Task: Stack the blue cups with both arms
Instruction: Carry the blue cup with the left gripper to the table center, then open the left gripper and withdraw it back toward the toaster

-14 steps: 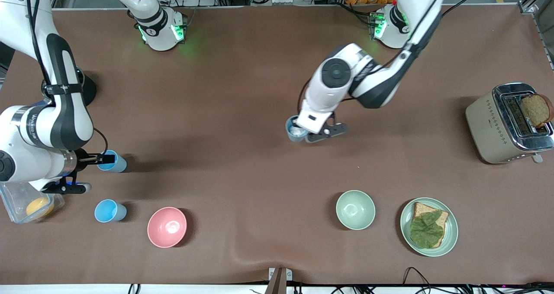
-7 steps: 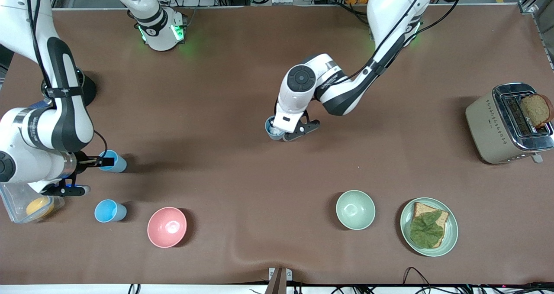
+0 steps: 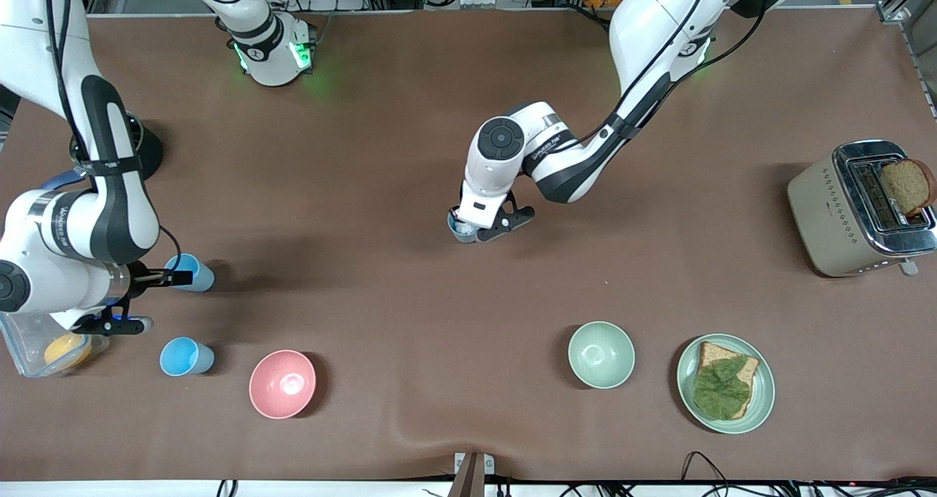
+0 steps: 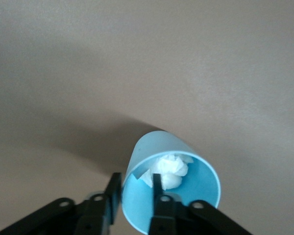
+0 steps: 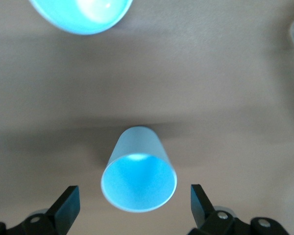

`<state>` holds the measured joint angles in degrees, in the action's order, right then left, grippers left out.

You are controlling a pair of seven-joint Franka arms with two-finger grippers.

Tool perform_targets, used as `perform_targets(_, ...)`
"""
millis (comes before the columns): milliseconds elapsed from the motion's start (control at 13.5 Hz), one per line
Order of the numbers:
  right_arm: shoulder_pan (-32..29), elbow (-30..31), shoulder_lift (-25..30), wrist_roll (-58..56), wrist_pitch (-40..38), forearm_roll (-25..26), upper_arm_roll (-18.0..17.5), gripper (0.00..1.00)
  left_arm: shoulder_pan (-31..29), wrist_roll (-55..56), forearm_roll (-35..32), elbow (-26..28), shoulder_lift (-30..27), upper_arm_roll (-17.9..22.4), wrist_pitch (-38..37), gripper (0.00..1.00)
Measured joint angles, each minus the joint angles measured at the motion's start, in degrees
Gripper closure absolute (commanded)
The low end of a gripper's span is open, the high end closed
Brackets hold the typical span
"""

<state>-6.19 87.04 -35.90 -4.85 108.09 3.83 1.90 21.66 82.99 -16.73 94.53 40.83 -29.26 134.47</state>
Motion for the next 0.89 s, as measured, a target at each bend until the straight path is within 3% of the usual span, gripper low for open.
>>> perform_targets(222, -2.08, 0.03, -2.28, -3.37, 2.74, 0.0, 0.03, 0.0, -1.0, 0.03, -0.04, -1.67, -2.85, 0.04, -2.25, 0.0)
perform_targets(519, -2.52, -0.2, -2.73, -3.67, -0.71, -0.07, -0.13, 0.0, -6.58, -2.21, -0.35, -2.8, -14.8, 0.25, -11.67, 0.0)
perform_targets(667, -2.55, -0.29, -2.71, -3.7, -2.07, -0.07, -0.12, 0.0, -10.74, -8.6, -0.46, -2.72, -19.99, 0.35, -16.85, 0.0)
perform_targets(889, -2.71, -0.08, -2.74, -3.85, -3.19, -0.07, -0.08, 0.0, -19.06, -26.92, -0.5, -2.55, -24.44, 0.6, -24.65, 0.0)
